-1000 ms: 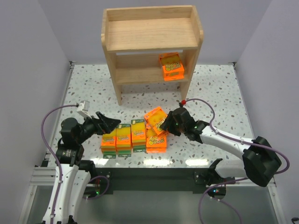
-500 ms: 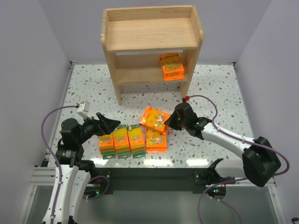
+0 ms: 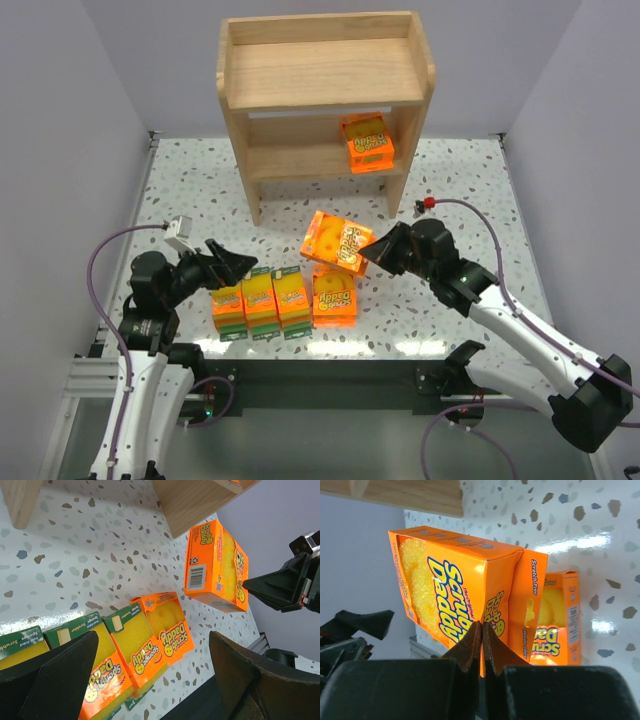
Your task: Place and organize the cleaning sponges onto the shelf
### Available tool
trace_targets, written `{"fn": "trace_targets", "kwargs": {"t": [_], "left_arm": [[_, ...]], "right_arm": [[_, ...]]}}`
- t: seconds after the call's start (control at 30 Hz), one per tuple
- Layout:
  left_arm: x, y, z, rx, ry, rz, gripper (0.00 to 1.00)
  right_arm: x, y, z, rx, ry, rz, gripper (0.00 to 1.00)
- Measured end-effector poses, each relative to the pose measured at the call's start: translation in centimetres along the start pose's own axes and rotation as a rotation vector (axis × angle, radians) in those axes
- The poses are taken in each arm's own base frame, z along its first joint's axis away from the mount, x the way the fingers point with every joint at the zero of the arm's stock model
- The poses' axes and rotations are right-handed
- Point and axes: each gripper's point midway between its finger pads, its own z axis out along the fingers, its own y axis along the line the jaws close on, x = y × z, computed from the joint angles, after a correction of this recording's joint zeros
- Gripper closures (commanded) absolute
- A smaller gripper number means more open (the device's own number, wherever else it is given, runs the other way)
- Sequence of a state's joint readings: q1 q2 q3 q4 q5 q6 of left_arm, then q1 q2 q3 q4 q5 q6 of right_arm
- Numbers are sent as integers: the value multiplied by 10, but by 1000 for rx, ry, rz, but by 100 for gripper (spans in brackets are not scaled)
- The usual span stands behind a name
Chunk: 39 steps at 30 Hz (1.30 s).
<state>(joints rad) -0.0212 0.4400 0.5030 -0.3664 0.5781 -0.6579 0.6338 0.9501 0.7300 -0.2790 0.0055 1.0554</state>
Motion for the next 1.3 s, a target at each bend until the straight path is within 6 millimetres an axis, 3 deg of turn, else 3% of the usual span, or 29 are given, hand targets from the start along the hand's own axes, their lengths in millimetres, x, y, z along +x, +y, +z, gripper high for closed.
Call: {"fn": "trace_targets", "kwargs": {"t": [0.2,0.43,0.67,0.8,1.0,1.3], "left_arm": [[-7,-5,-2,5,-17,11,3],[-12,-11,-5,12,-31,20,2],[-19,-17,-7,20,-45,28,3],[-25,-24,-10,29,-59,39,3],[-37,-37,-16,49,-89,62,4],[-54,-52,-20,73,-125,77,4]], "right_arm": [[-21,48,-4,-131,-43,102,100],[-52,109,9,-209,-135,221,100],[-67,143,39,-155,-281,346,100],[-80,163,66,-122,-354,416,100],[-101,172,95,-66,-456,499,100],[-113,149,114,55,-566,564,100]]}}
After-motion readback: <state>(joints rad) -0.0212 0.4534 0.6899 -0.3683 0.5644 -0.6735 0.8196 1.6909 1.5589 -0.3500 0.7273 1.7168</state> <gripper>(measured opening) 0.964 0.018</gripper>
